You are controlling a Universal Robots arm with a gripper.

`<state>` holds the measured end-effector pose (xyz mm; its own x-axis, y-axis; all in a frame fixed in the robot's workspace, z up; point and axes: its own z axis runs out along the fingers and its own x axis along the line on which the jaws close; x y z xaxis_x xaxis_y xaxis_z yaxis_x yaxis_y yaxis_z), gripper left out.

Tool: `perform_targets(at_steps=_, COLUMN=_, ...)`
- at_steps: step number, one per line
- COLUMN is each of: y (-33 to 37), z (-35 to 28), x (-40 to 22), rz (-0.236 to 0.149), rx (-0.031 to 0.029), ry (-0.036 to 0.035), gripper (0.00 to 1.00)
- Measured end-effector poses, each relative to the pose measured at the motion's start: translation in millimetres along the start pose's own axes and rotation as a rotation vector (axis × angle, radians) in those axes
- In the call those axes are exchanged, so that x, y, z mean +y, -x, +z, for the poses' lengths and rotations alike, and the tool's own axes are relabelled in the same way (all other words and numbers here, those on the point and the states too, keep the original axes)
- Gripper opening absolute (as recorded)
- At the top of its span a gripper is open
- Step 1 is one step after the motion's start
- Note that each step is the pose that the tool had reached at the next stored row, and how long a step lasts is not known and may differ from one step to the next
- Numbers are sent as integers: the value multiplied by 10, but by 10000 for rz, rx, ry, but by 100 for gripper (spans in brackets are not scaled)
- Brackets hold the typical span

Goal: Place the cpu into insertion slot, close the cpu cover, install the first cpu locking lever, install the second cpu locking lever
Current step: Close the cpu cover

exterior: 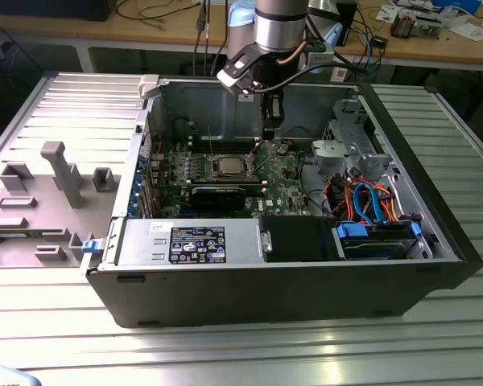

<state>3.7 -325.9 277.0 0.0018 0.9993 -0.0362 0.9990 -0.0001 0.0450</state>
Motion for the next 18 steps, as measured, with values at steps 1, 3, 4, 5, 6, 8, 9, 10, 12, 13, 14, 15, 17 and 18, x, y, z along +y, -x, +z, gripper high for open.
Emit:
perform_targets(at_steps=1, y=0, z=0, x=2, rz=0, rx=0, ry=0, gripper=11)
perform_targets(at_steps=3, y=0, z=0, x=6, rz=-1, rx=0, ry=0, gripper=11)
perform_targets(at_steps=4, y=0, z=0, x=8, rz=-1, rx=0, ry=0, gripper=11)
perform_targets(at_steps=5, y=0, z=0, x=10, rz=-1, rx=0, ry=0, gripper=11)
perform_targets(at_steps=6, y=0, z=1, x=15, rz=-1, rx=0, ry=-1, gripper=11)
perform_targets(at_steps=8, y=0, z=1, x=27, rz=-1, rx=-1, ry=-1, gripper=11)
perform_targets(at_steps=9, y=0, z=2, x=33, rz=0, rx=0, ry=0, gripper=11)
perform_targets(at_steps=10, y=0, z=2, x=37, rz=-1, rx=0, ry=0, gripper=11)
perform_targets(at_steps=12, y=0, z=3, x=51, rz=0, rx=1, ry=0, gripper=11)
perform_targets(at_steps=13, y=0, z=3, x=53, rz=0, rx=0, ry=0, gripper=11)
perform_targets(at_steps=14, y=0, z=3, x=56, rz=0, rx=0, ry=0, gripper=11)
perform_targets(at_steps=15, y=0, z=3, x=63, rz=0, rx=0, ry=0, gripper=11)
perform_targets(at_steps=17, y=-1, z=6, x=86, rz=-6, rx=3, ry=-148, gripper=11)
perform_targets(at_steps=18, y=0, z=7, x=95, rz=-12, rx=1, ry=-289, gripper=11)
